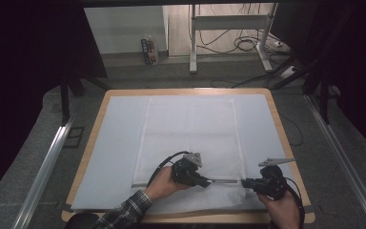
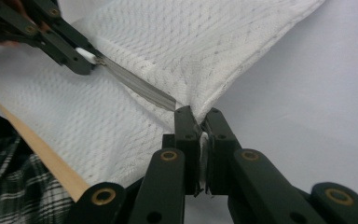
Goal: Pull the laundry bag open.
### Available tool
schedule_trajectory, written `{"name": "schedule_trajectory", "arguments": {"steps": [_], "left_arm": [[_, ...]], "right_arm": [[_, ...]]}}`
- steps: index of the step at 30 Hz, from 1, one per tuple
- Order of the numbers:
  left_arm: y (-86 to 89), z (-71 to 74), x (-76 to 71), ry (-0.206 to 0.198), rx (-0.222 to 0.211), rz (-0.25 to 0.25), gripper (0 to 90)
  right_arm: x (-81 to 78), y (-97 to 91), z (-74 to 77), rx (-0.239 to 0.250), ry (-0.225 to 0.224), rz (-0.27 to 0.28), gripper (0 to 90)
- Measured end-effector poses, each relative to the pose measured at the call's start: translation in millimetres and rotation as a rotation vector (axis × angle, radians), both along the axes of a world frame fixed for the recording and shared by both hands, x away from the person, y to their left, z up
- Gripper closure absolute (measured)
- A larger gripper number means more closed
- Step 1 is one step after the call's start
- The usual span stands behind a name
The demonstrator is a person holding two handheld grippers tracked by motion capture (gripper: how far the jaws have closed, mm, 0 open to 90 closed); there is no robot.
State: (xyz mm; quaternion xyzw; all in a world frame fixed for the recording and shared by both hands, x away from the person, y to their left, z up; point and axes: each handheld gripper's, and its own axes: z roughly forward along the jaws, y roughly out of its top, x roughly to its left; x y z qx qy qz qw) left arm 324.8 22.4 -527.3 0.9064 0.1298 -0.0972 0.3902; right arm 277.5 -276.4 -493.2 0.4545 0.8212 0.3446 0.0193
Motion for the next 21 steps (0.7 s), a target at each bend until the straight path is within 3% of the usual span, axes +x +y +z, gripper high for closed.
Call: {"name": "schedule_trajectory", "arguments": {"steps": [21], "left_arm": [[29.4, -0.5, -9.3, 0.001, 0.0, 0.049, 87.5]], "right_arm": [[-1.2, -1.2, -0.2, 0.011, -0.007, 0.006, 85.3]]}}
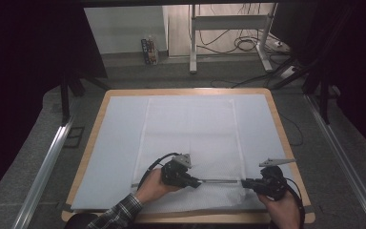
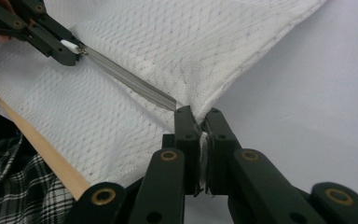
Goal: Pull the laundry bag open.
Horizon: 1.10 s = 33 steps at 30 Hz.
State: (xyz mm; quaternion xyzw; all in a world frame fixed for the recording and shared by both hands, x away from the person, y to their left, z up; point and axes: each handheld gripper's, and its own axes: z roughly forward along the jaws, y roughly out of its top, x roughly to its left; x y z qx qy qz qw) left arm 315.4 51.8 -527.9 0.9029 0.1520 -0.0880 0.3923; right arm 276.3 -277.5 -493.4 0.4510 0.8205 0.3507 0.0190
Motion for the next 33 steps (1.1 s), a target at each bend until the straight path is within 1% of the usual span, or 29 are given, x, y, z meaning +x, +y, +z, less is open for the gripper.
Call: {"name": "schedule_trajectory", "arguments": {"steps": [2, 4, 5, 6, 7, 9, 11, 12, 13, 14, 15, 18, 19, 20, 21, 22, 23, 25, 30, 33], "left_arm": [[0.9, -1.3, -1.0, 0.009, -0.007, 0.008, 87.5], [2.6, -2.0, -0.7, 0.005, 0.007, 0.003, 87.5], [3.3, -2.8, -0.9, 0.011, -0.002, 0.007, 87.5], [3.8, -2.8, -1.0, 0.016, -0.006, 0.011, 87.5], [4.5, -3.1, -1.3, 0.011, -0.002, 0.012, 87.5], [6.1, -3.5, -1.3, 0.015, -0.011, 0.011, 87.5], [7.7, -4.2, -2.0, 0.011, -0.004, 0.018, 87.5], [8.8, -4.6, -1.9, 0.019, -0.01, 0.017, 87.5], [9.7, -4.8, -1.9, 0.016, -0.007, 0.021, 87.5], [10.5, -4.7, -2.1, 0.019, -0.01, 0.022, 87.5], [11.5, -4.6, -1.9, 0.017, -0.01, 0.02, 87.5], [13.9, -4.2, -2.4, 0.019, -0.017, 0.024, 87.5], [14.7, -4.3, -2.6, 0.019, -0.014, 0.027, 87.5], [15.8, -4.5, -2.6, 0.016, -0.009, 0.027, 87.5], [16.9, -5.0, -2.4, 0.022, -0.017, 0.029, 87.5], [17.7, -5.2, -2.3, 0.022, -0.013, 0.033, 87.5], [18.7, -5.3, -2.6, 0.017, -0.007, 0.034, 87.5], [21.0, -5.1, -2.9, 0.023, -0.015, 0.036, 87.5], [25.0, -3.8, -5.2, 0.011, -0.009, 0.042, 87.5], [30.1, -4.1, -6.0, 0.017, -0.012, 0.05, 87.5]], "right_arm": [[-0.1, 0.1, 0.2, 0.0, 0.001, 0.004, 85.3], [-0.2, 0.7, -0.1, -0.002, -0.004, 0.002, 85.3], [-0.2, 0.5, -0.1, -0.003, -0.005, 0.003, 85.3], [-0.1, 0.0, -0.1, 0.006, 0.0, 0.003, 85.3], [-0.1, 0.0, 0.0, 0.001, -0.001, 0.002, 85.3], [-0.2, 0.3, 0.1, 0.001, -0.002, 0.002, 85.3], [-0.4, 0.4, 0.4, -0.004, -0.007, 0.0, 85.3], [-0.3, -0.4, 0.8, -0.004, -0.003, 0.001, 85.3], [-0.2, -0.6, 0.5, 0.008, 0.0, 0.0, 85.3], [-0.4, -0.7, 0.8, -0.002, -0.002, -0.001, 85.3], [-0.3, -0.6, 0.6, 0.005, -0.001, -0.001, 85.3], [-0.4, -0.9, 1.0, 0.002, -0.002, 0.002, 85.3], [-0.1, -1.0, 0.6, 0.01, 0.001, 0.002, 85.3], [-0.2, -0.9, 0.5, 0.001, -0.003, -0.001, 85.3], [0.0, -1.4, 0.3, 0.005, -0.001, 0.001, 85.3], [0.2, -1.8, 0.1, 0.011, 0.003, 0.002, 85.3], [0.1, -1.5, 0.1, 0.0, -0.002, -0.001, 85.3], [0.1, -2.1, 0.3, 0.001, -0.003, -0.004, 85.3], [0.2, -1.9, 0.1, 0.002, -0.001, 0.0, 85.3], [0.1, -2.1, 0.0, 0.001, -0.003, -0.001, 85.3]]}}
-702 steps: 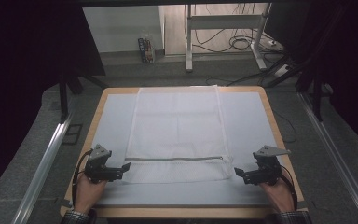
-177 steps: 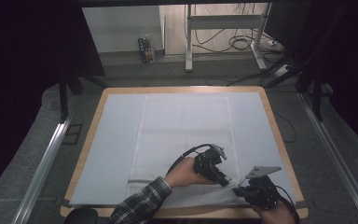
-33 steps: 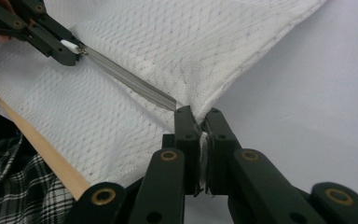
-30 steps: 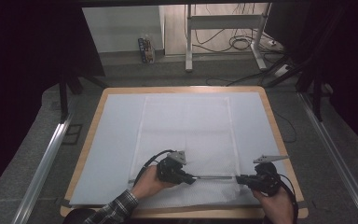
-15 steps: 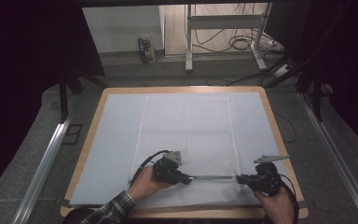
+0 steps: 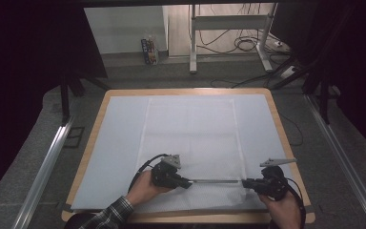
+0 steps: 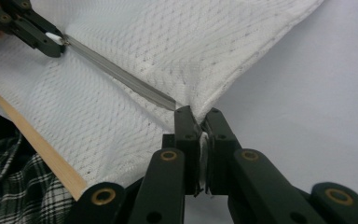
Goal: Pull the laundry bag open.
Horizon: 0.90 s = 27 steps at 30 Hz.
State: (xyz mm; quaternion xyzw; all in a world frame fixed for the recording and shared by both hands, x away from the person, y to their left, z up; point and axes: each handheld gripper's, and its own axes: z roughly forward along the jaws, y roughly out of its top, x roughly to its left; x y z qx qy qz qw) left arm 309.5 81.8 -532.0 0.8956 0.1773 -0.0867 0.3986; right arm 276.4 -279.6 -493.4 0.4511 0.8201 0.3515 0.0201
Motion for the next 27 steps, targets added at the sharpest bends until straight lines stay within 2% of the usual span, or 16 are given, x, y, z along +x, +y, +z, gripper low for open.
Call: {"name": "schedule_trajectory", "arguments": {"steps": [2, 3, 10, 27], "left_arm": [[2.5, 0.3, -0.8, 0.002, 0.0, 0.006, 87.5], [3.9, 0.4, -1.4, -0.004, 0.006, 0.01, 87.5], [16.7, 1.0, -3.9, -0.001, 0.006, 0.044, 87.5], [33.6, 0.9, -10.0, -0.003, 0.01, 0.071, 87.5]], "right_arm": [[0.2, -0.1, -0.2, 0.012, 0.006, 0.003, 85.2], [0.0, 0.6, -0.1, -0.001, 0.002, 0.002, 85.3], [0.5, -0.8, -0.5, -0.004, 0.007, -0.006, 85.3], [0.7, -1.1, -1.7, 0.004, 0.013, -0.002, 85.1]]}}
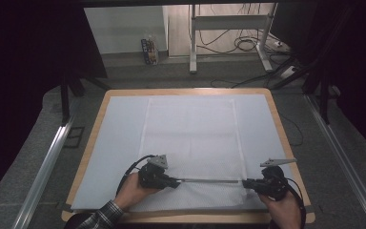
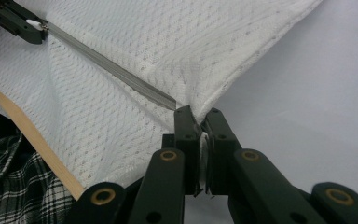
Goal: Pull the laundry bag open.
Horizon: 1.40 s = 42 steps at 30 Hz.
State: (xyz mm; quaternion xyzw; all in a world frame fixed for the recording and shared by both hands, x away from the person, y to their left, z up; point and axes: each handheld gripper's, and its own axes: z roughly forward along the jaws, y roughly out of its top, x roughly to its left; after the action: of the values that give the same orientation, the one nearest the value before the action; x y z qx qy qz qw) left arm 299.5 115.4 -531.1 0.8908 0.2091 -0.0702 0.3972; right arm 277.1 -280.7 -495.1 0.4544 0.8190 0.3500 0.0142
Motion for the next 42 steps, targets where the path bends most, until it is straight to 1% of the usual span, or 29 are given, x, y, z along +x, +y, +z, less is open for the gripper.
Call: {"name": "schedule_trajectory", "arguments": {"steps": [2, 3, 4, 6, 9, 10, 14, 18, 19, 21, 22, 28, 29, 30, 32, 34, 37, 39, 41, 42], "left_arm": [[0.6, 0.0, -0.8, 0.001, -0.001, 0.002, 87.5], [1.1, 0.0, -1.0, -0.003, 0.009, 0.005, 87.5], [2.8, -0.4, -0.8, -0.005, 0.013, 0.01, 87.5], [6.6, -0.5, -0.3, 0.007, 0.001, 0.016, 87.5], [9.9, -0.2, -1.3, 0.005, 0.004, 0.022, 87.5], [11.2, -0.1, -1.8, 0.003, 0.007, 0.024, 87.4], [19.8, 1.5, -3.2, 0.001, 0.0, 0.043, 87.5], [29.4, 1.2, -4.6, 0.007, -0.001, 0.058, 87.5], [30.8, 0.7, -5.0, 0.014, -0.002, 0.061, 87.5], [32.8, 0.2, -5.7, 0.016, 0.005, 0.06, 87.5], [33.5, -0.1, -5.9, 0.019, 0.004, 0.061, 87.5], [34.9, 0.9, -6.5, 0.026, 0.003, 0.05, 87.4], [35.3, 0.8, -6.8, 0.026, 0.009, 0.054, 87.5], [36.6, 0.3, -6.8, 0.026, 0.015, 0.056, 87.5], [41.8, -0.4, -6.4, 0.036, 0.008, 0.065, 87.5], [45.8, 0.3, -6.6, 0.034, 0.003, 0.062, 87.5], [45.9, 1.0, -8.4, 0.032, 0.007, 0.066, 87.5], [46.9, 0.8, -9.0, 0.039, -0.002, 0.064, 87.5], [48.4, 1.2, -9.2, 0.035, 0.006, 0.059, 87.5], [48.7, 1.2, -9.8, 0.04, -0.003, 0.065, 87.5]], "right_arm": [[0.1, 0.2, -0.1, -0.003, 0.002, 0.004, 85.1], [0.2, 0.5, -0.6, 0.0, 0.002, 0.004, 85.1], [0.1, 0.4, -0.5, -0.011, 0.0, 0.0, 85.1], [0.3, -1.2, -0.5, -0.008, 0.002, 0.0, 85.1], [0.4, -1.7, -0.9, -0.003, 0.002, -0.006, 85.1], [0.3, -1.7, -0.5, -0.014, 0.0, -0.005, 85.1], [0.1, -2.3, -0.4, -0.012, -0.002, -0.008, 85.0], [0.5, -2.6, -0.9, -0.009, -0.002, -0.008, 85.0], [0.6, -2.8, -0.9, -0.011, 0.0, -0.007, 85.0], [0.6, -2.7, -1.1, -0.007, 0.001, -0.006, 85.0], [0.6, -2.7, -0.9, -0.012, 0.001, -0.007, 85.0], [0.4, -2.8, -1.1, -0.003, 0.002, -0.004, 85.0], [0.4, -3.0, -1.0, -0.001, 0.003, -0.003, 85.0], [0.3, -2.9, -1.0, -0.011, 0.0, -0.007, 85.0], [0.5, -4.0, -0.8, -0.007, 0.004, -0.009, 84.9], [0.6, -4.1, -1.0, -0.006, 0.006, -0.006, 85.0], [0.5, -2.5, -1.6, -0.011, 0.004, -0.004, 84.9], [0.3, -2.7, -1.8, -0.011, 0.006, -0.005, 84.9], [0.0, -3.0, -1.6, -0.012, 0.005, -0.006, 84.9], [0.0, -3.1, -1.6, -0.006, 0.006, -0.004, 85.0]]}}
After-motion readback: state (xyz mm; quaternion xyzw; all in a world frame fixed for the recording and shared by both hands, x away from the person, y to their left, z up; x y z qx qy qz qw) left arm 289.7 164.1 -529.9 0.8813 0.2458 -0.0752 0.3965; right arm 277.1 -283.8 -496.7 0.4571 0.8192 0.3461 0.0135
